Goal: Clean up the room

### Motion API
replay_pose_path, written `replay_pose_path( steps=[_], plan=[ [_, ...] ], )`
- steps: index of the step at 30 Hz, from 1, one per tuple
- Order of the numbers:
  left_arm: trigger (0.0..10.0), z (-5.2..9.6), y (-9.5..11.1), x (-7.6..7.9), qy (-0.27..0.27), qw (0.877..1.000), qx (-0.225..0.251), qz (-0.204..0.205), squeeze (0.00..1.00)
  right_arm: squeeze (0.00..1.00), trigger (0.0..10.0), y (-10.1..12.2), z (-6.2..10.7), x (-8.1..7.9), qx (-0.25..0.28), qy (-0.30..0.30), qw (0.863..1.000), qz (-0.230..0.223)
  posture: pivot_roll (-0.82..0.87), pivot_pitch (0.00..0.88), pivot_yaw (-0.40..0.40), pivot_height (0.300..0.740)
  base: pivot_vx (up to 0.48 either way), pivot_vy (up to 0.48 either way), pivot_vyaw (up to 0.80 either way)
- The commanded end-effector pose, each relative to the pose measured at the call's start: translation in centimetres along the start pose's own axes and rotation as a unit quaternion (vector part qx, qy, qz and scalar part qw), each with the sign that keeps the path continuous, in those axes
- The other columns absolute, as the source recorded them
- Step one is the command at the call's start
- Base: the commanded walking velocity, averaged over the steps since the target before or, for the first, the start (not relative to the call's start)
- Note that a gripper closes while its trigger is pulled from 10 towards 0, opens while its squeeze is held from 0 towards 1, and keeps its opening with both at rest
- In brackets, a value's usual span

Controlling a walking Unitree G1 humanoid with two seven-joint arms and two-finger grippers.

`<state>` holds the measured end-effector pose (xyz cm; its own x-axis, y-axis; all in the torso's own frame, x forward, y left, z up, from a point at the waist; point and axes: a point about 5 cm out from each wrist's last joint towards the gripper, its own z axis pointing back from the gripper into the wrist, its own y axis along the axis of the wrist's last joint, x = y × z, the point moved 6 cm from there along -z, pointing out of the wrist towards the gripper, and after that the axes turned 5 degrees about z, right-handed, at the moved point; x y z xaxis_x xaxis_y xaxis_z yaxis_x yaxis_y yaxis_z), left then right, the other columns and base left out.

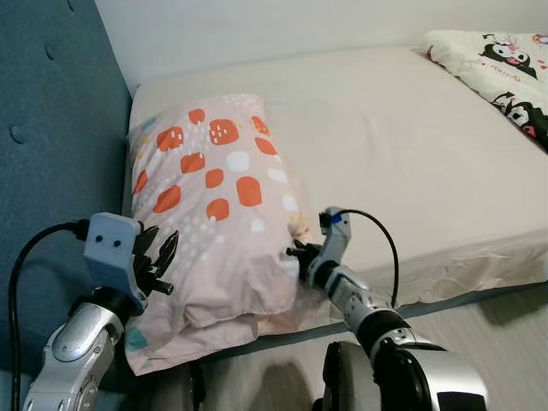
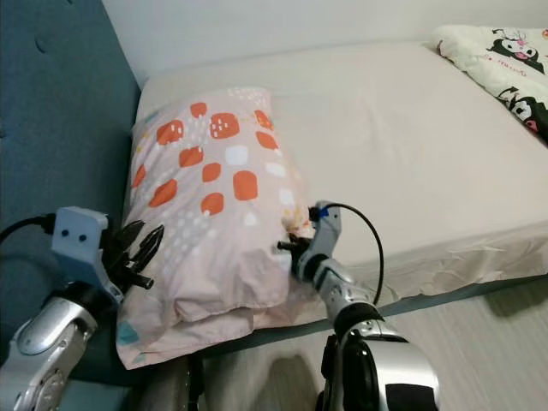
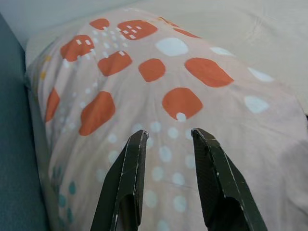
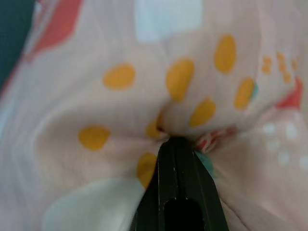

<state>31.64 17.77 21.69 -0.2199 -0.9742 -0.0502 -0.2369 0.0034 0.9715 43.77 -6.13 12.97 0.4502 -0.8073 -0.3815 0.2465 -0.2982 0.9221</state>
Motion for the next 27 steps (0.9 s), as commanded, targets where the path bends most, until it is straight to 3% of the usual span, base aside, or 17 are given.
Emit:
replay_pose_path(
  steps=[1,4,11,14,19,21,22,24,26,27],
  plan=[
    [10.0,0.4,-0.3,0.5,-0.01,1.0,-0.012,-0.008,0.0,0.0,10.0,-0.5,-0.4,-1.3,-0.004,0.028,0.999,-0.023,0.2,0.379,-0.012,0.58,0.0,0.0,0.0],
    [10.0,0.3,-0.5,0.8,-0.017,1.0,-0.015,-0.01,0.0,0.0,10.0,-0.8,-0.2,-1.3,-0.011,0.034,0.999,-0.013,0.19,0.369,-0.016,0.58,0.0,0.0,0.0],
    [10.0,0.3,-0.2,2.1,-0.052,0.999,-0.01,0.009,0.0,0.0,10.0,-1.9,1.0,0.9,-0.018,-0.002,1.0,0.025,0.15,0.336,-0.023,0.58,0.0,0.0,0.0],
    [10.0,0.6,-0.4,3.9,-0.094,0.994,-0.009,0.052,0.0,0.0,10.0,-1.2,2.5,3.3,0.025,-0.041,0.998,0.027,0.09,0.286,-0.023,0.58,0.0,0.0,0.0],
    [10.0,0.5,-0.6,4.7,-0.106,0.992,-0.007,0.07,0.0,0.0,10.0,0.1,3.4,4.7,0.066,-0.066,0.995,0.028,0.07,0.262,-0.019,0.58,0.0,0.0,0.0],
    [10.0,-0.2,-1.2,4.4,-0.079,0.994,-0.006,0.082,0.0,0.0,10.0,2.4,4.6,6.2,0.121,-0.096,0.987,0.041,0.05,0.235,-0.015,0.58,0.0,0.0,0.0],
    [10.0,-0.2,-1.2,4.4,-0.079,0.994,-0.006,0.082,0.0,0.0,10.0,2.4,4.6,6.2,0.121,-0.096,0.987,0.041,0.05,0.235,-0.015,0.58,0.0,0.0,0.0],
    [10.0,-1.0,-3.3,2.2,0.011,0.996,-0.028,0.088,0.0,0.0,10.0,5.0,6.1,7.2,0.171,-0.127,0.973,0.09,0.02,0.197,-0.007,0.58,0.0,0.0,0.0],
    [10.0,-1.0,-5.3,0.4,0.079,0.991,-0.058,0.089,0.0,0.0,10.0,6.0,7.1,7.6,0.179,-0.152,0.961,0.144,0.01,0.182,0.0,0.58,0.0,0.0,0.0],
    [10.0,-1.0,-5.3,0.4,0.079,0.991,-0.058,0.089,0.0,0.0,10.0,6.0,7.1,7.6,0.179,-0.152,0.961,0.144,0.01,0.182,0.0,0.58,0.0,0.0,0.0]
  ],
)
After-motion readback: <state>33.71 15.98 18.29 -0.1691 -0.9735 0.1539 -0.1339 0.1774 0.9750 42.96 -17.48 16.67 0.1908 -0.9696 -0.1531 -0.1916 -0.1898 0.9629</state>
